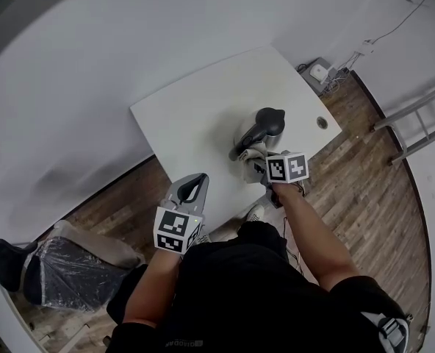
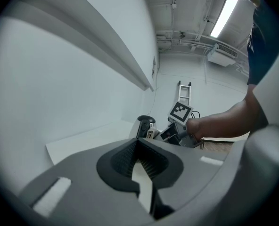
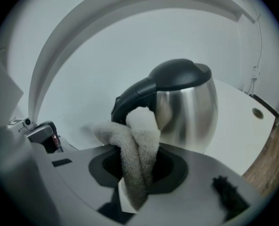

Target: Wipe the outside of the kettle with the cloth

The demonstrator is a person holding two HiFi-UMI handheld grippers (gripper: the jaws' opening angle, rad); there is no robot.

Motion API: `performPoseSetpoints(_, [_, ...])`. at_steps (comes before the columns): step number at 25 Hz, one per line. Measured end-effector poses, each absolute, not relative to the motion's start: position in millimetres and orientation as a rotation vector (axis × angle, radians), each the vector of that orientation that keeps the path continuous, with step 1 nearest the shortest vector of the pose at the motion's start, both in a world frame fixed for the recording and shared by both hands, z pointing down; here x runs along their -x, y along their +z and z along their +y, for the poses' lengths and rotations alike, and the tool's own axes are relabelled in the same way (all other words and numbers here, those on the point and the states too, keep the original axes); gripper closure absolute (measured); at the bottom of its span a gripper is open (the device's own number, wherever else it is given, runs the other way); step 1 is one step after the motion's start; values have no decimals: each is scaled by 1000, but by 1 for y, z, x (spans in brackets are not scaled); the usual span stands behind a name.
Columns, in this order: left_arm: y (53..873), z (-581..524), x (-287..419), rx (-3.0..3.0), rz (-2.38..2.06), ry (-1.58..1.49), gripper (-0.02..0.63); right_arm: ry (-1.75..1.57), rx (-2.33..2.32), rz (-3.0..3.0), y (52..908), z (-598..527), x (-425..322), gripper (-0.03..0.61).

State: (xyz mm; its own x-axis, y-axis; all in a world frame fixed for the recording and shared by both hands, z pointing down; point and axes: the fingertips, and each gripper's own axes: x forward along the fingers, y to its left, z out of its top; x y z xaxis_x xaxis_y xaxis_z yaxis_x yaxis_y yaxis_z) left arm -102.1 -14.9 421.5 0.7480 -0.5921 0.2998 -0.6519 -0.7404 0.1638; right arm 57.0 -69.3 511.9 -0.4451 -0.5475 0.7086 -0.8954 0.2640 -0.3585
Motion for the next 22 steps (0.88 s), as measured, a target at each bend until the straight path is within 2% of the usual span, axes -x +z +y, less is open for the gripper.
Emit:
performPoseSetpoints(15, [406,-40,75,-2574,-1196,285,607,889,-1082,-2280,475,-69,-65,480])
performPoseSetpoints(22, [400,-39,39,-2454,-1339,243,607,839,-898,-2458,465,-58,-71,480])
